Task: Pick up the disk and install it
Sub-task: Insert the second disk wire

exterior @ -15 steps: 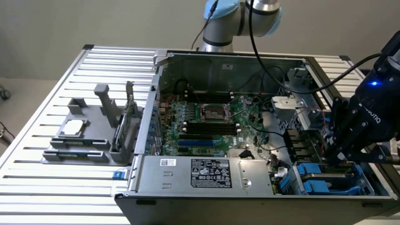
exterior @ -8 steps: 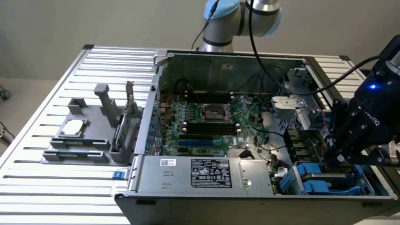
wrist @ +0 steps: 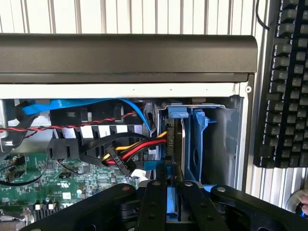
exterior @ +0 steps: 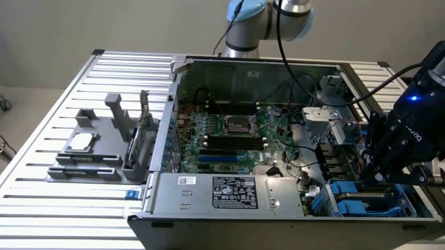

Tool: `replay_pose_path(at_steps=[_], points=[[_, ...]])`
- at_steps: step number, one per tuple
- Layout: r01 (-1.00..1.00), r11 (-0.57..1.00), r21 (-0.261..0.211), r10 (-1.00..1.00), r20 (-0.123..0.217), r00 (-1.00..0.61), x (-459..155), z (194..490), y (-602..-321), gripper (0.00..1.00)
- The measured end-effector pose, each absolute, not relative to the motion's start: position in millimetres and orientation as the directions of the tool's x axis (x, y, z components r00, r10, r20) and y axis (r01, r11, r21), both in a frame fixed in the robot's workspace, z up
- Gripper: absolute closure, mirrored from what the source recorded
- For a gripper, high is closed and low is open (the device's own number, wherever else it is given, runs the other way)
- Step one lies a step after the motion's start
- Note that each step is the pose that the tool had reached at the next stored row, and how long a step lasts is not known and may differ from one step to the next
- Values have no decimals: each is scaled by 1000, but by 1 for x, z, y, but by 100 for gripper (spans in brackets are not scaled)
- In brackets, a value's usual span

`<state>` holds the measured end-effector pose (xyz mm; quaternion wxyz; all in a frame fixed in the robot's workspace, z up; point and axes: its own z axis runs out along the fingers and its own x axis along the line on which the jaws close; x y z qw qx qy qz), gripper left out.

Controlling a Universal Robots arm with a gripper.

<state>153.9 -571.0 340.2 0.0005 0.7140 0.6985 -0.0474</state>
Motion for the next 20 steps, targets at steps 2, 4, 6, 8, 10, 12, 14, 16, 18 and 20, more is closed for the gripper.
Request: replay_pose_path(at_steps=[2,4,6,8,10,12,14,16,18,20], points=[[998,-23,-65,998,-68,19,154,340,-571,84],[998,-22,-64,998,-68,18,154,340,-571,84],[998,-22,-62,998,-68,18,154,339,-571,84],[998,-21,-62,998,-67,17,154,339,-571,84],[998,-21,-61,998,-67,17,154,339,-572,84],[998,-21,-61,998,-67,17,154,339,-572,84],[998,-21,-61,998,-66,17,154,339,-573,84],[998,-21,-61,998,-64,17,154,339,-573,84],[998,-21,-61,998,-63,17,154,339,-573,84],[998,-20,-61,998,-61,17,154,339,-573,84]])
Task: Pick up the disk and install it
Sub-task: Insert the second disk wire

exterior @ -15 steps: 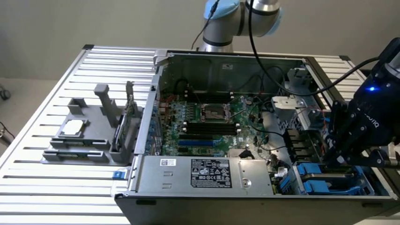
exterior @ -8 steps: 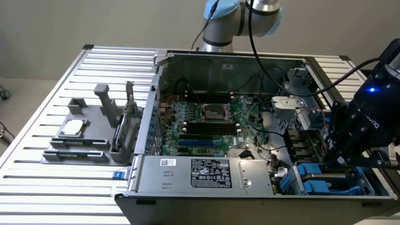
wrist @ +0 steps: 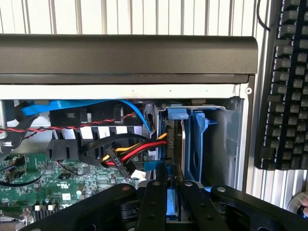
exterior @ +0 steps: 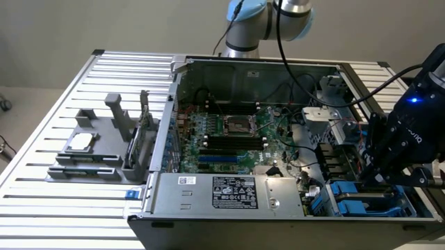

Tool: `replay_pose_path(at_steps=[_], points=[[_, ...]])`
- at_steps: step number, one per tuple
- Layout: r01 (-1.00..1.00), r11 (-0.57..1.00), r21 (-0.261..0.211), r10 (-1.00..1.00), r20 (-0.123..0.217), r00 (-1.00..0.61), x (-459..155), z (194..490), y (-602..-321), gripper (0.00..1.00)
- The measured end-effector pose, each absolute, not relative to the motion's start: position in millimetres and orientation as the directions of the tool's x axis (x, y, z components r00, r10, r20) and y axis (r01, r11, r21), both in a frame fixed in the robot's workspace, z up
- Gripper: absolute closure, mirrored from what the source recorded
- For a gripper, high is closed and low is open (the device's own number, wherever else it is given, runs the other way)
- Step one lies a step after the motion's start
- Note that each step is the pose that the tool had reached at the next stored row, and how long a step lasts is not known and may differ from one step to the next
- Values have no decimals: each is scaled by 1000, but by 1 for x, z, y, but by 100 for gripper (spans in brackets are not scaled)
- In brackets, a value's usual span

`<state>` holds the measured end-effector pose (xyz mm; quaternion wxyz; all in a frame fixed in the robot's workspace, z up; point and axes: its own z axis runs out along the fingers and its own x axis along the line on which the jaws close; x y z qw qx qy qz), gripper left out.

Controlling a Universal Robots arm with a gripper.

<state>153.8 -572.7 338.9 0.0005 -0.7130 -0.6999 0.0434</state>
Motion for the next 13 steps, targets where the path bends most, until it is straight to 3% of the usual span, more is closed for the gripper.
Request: replay_pose_path(at_steps=[13], points=[[998,-18,-61,998,-60,15,155,339,-574,84]])
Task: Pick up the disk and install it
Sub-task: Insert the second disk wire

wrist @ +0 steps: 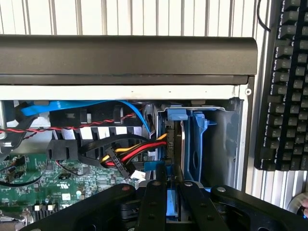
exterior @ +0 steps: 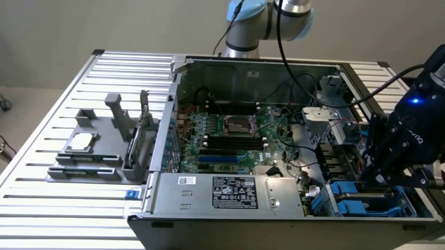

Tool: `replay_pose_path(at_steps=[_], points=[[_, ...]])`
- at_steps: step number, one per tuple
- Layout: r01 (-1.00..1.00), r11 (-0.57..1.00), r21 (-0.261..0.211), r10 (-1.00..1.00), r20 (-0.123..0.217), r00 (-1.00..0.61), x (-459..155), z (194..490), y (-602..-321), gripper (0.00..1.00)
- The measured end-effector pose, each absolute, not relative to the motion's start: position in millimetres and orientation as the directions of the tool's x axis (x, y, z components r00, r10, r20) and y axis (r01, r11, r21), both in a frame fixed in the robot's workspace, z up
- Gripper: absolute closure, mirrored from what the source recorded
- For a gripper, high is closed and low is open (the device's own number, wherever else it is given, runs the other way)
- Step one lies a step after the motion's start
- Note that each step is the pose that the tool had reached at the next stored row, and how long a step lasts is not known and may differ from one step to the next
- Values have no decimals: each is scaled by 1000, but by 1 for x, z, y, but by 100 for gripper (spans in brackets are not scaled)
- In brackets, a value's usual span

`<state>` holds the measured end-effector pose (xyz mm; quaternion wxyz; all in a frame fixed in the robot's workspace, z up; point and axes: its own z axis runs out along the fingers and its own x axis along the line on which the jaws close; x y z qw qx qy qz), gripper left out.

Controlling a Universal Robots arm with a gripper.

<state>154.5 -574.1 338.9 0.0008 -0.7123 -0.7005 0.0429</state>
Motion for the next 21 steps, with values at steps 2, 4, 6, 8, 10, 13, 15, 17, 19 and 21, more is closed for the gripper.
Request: replay_pose_path(at_steps=[2,4,6,8,10,13,15,17,19,21], points=[[998,-18,-61,998,-60,15,155,339,-574,84],[998,-19,-61,998,-60,15,154,339,-575,84],[998,-19,-61,998,-59,15,154,339,-575,84],[998,-18,-61,998,-58,15,154,339,-575,84],[998,-18,-61,998,-57,15,154,339,-575,84],[998,-18,-61,998,-55,15,155,340,-575,84],[998,-18,-61,998,-54,15,155,342,-575,84],[998,-18,-61,998,-54,15,155,344,-575,84],[998,-18,-61,998,-54,15,155,345,-576,84],[998,-18,-61,998,-54,15,155,345,-576,84]])
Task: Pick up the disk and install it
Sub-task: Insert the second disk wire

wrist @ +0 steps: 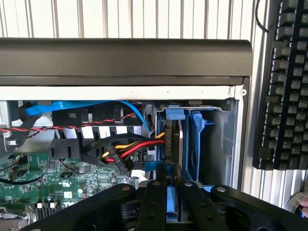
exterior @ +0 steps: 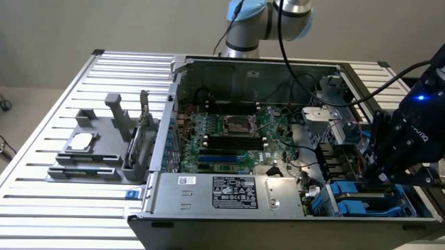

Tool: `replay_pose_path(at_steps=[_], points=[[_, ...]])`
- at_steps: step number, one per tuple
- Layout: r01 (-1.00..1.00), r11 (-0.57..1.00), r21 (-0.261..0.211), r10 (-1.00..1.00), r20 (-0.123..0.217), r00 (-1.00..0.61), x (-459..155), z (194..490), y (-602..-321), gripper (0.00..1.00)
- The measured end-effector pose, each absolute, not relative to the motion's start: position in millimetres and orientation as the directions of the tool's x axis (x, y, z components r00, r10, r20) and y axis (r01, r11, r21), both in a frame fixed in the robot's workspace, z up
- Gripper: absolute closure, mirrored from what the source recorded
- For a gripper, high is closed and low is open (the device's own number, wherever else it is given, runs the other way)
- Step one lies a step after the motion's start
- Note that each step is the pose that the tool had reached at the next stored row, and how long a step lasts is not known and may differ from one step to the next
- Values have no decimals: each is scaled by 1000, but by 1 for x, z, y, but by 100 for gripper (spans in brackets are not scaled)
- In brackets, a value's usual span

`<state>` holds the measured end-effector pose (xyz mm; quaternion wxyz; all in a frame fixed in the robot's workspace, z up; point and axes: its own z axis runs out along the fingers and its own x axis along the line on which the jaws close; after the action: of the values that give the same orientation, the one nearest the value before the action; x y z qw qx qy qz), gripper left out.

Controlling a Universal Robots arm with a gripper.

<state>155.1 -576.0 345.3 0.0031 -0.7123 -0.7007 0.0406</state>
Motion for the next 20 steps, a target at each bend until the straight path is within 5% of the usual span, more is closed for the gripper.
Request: replay_pose_path(at_steps=[20], points=[[998,-16,-60,1000,-18,15,155,342,-581,84]])
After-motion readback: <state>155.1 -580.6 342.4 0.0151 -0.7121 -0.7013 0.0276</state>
